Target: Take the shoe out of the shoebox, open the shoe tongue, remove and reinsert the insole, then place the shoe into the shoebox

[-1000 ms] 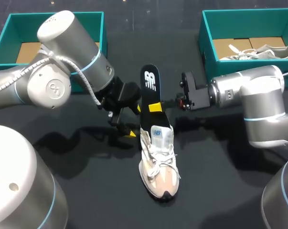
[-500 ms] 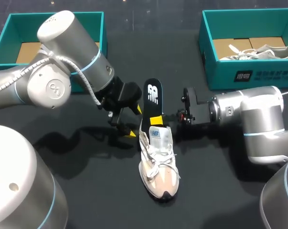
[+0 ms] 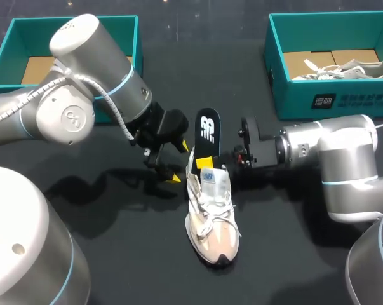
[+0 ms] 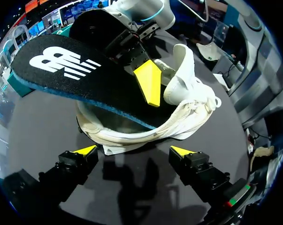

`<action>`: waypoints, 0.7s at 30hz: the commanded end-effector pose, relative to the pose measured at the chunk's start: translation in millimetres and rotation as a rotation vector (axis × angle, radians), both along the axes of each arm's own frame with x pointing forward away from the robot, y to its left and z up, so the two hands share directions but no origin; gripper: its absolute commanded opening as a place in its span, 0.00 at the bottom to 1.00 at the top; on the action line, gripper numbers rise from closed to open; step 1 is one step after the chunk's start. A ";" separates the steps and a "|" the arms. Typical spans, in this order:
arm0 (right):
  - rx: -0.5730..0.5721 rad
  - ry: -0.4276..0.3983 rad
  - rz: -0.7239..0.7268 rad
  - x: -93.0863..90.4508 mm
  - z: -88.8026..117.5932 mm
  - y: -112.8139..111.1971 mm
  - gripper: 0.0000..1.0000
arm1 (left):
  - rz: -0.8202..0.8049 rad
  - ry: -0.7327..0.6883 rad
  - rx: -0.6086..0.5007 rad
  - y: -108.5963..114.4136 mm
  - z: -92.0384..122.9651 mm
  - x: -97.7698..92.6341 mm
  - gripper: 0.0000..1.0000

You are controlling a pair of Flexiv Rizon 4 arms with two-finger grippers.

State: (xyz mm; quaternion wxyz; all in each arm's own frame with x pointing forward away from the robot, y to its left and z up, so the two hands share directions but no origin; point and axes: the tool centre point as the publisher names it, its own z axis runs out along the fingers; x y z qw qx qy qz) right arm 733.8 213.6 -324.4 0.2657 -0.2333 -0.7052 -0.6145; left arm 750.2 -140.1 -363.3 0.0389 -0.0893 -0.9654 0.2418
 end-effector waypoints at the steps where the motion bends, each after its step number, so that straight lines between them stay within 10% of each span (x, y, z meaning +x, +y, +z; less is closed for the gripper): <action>1: -0.019 -0.014 0.019 6.7 8.7 2.0 0.28 | -0.001 -0.001 0.001 -0.8 -1.0 0.0 1.00; 12: -0.030 -0.056 0.026 24.1 21.0 -1.8 0.35 | -0.001 -0.001 0.001 -0.8 -1.0 0.0 1.00; 16: -0.022 -0.039 0.030 27.7 16.2 -1.7 0.00 | -0.001 -0.001 0.001 -0.8 -1.0 0.0 1.00; 21: -0.020 0.006 0.032 22.3 4.8 0.1 0.00 | -0.001 -0.001 0.001 -0.8 -1.0 0.0 1.00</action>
